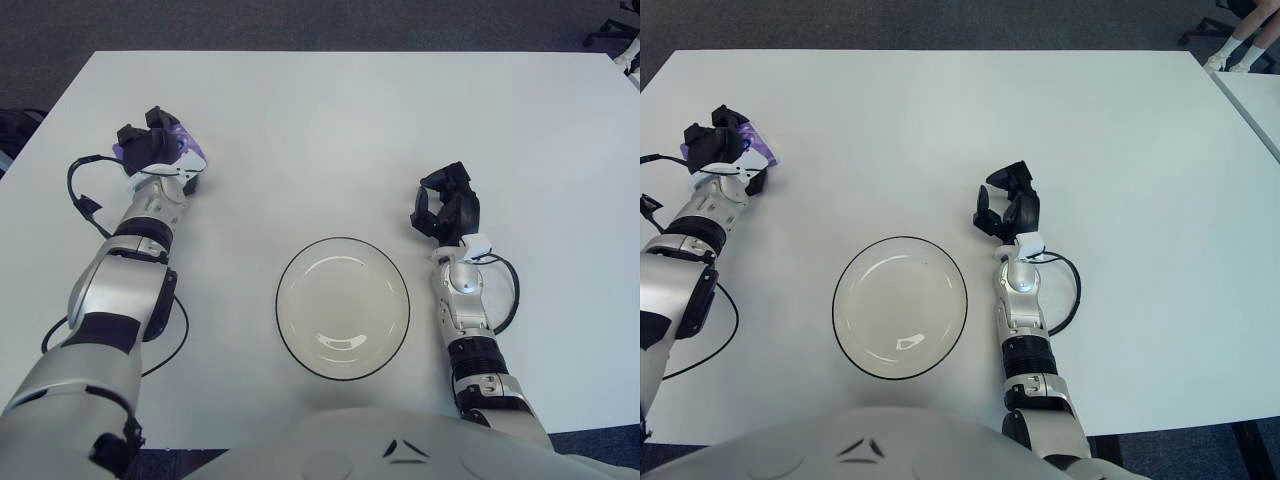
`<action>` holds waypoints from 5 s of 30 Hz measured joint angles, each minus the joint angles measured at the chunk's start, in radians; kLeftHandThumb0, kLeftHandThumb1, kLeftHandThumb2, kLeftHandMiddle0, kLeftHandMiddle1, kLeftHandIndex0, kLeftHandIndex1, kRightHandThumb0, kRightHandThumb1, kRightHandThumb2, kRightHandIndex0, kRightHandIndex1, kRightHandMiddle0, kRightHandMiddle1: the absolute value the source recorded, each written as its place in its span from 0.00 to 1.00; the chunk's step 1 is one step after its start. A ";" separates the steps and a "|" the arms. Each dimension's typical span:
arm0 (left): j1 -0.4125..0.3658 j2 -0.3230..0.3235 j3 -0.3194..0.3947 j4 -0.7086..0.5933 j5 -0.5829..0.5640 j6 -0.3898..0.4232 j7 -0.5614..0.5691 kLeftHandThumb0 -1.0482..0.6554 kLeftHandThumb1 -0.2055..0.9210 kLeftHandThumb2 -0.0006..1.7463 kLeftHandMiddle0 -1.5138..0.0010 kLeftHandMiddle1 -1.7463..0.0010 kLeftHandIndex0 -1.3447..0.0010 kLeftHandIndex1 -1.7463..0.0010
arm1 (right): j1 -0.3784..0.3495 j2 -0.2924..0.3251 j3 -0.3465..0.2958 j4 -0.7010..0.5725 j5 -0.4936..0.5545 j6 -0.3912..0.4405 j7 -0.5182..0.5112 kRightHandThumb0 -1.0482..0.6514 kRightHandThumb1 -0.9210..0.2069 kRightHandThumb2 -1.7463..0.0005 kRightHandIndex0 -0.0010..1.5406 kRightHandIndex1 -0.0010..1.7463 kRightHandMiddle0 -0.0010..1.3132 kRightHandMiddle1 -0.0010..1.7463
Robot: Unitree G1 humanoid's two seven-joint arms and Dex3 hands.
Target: Put the tissue paper into the plate.
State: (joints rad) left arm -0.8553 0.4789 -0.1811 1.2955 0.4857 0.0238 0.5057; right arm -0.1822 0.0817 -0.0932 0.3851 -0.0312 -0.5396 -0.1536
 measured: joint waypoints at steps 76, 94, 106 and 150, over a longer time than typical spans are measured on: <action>0.436 -0.189 0.298 -1.234 -0.428 -0.401 -0.381 0.61 0.14 0.99 0.43 0.00 0.50 0.00 | -0.003 -0.005 0.010 0.002 0.001 0.000 0.008 0.38 0.29 0.44 0.39 0.89 0.31 1.00; 0.591 -0.141 0.169 -1.585 -0.347 -0.244 -0.628 0.61 0.12 1.00 0.42 0.00 0.47 0.02 | -0.003 -0.005 0.011 0.002 0.000 0.002 0.008 0.38 0.29 0.45 0.39 0.87 0.30 1.00; 0.644 -0.114 0.062 -1.662 -0.486 -0.229 -0.849 0.61 0.12 1.00 0.42 0.01 0.49 0.00 | -0.003 -0.006 0.013 0.002 0.000 0.005 0.001 0.38 0.29 0.44 0.39 0.88 0.30 1.00; 0.677 0.107 -0.075 -1.802 -0.586 -0.210 -1.275 0.43 0.41 0.74 0.77 0.14 0.81 0.07 | -0.002 -0.004 0.016 -0.001 -0.002 0.004 -0.009 0.38 0.31 0.43 0.42 0.90 0.32 1.00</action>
State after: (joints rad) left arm -0.1780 0.5855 -0.2557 -0.5063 -0.1000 -0.1865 -0.7691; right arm -0.1845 0.0777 -0.0769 0.3845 -0.0335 -0.5358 -0.1631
